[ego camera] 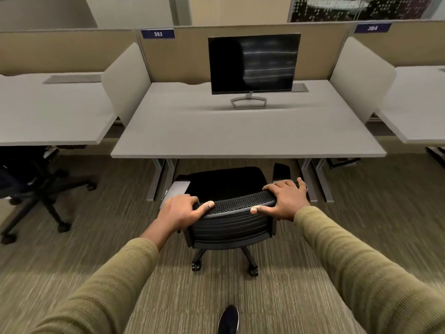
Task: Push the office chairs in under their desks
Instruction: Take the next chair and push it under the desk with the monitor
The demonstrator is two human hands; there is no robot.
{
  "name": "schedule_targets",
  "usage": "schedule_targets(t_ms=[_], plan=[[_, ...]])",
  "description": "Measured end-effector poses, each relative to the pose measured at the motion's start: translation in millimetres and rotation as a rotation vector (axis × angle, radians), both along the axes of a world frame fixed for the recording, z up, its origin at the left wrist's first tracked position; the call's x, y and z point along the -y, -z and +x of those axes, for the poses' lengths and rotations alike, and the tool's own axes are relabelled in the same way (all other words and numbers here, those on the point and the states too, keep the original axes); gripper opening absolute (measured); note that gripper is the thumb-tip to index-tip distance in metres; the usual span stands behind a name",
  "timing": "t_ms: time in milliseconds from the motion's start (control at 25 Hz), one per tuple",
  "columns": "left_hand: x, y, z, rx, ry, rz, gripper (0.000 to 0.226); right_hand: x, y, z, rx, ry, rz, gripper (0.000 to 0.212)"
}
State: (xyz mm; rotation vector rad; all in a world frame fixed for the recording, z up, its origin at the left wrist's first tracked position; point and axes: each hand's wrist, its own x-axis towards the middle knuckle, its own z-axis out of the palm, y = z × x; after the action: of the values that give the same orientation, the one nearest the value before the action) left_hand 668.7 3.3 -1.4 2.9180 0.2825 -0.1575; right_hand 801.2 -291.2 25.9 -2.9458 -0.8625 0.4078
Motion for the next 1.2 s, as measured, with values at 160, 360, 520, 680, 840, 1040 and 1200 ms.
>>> schedule_targets(t_ms=[160,360,520,680,840,1040,1200], plan=[[-33,1,54,-0.033,0.001,-0.007,0.084,-33,7,51,-0.009,-0.003,0.006,0.103],[-84,9,109,-0.008,0.021,0.069,0.084,-79,13,103,-0.038,-0.005,0.035,0.111],[-125,11,150,0.037,0.028,0.068,0.089,-115,13,137,-0.003,-0.023,0.033,0.114],[-152,13,179,0.033,0.022,0.036,0.088,-139,14,167,-0.003,-0.023,0.03,0.121],[-172,17,188,0.055,0.101,0.078,0.084,-150,30,164,0.053,-0.05,0.036,0.109],[-197,15,191,0.066,0.103,0.061,0.085,-169,29,163,0.062,-0.058,0.041,0.108],[-193,19,189,0.095,0.105,0.062,0.087,-165,27,159,0.045,-0.054,0.022,0.104]])
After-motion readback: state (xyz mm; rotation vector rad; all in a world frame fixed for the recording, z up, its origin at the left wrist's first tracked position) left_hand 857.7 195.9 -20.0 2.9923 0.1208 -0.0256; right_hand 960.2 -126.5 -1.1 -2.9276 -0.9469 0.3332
